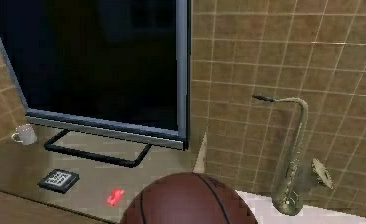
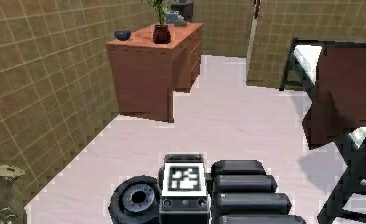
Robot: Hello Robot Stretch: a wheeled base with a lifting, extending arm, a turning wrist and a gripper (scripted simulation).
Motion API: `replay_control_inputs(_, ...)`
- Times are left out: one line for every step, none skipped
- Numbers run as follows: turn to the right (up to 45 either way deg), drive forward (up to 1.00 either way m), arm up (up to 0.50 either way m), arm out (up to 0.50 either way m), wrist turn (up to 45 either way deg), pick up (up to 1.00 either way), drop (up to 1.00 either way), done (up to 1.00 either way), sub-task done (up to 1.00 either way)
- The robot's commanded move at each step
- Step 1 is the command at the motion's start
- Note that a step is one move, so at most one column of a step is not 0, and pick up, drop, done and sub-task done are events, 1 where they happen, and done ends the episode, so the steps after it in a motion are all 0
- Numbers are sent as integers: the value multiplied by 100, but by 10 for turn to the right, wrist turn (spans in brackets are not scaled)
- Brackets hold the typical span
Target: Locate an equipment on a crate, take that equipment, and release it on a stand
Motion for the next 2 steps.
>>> replay_control_inputs(-30,0,0,0,0,0,0,0,0)
replay_control_inputs(90,0,0,0,0,0,0,0,0)
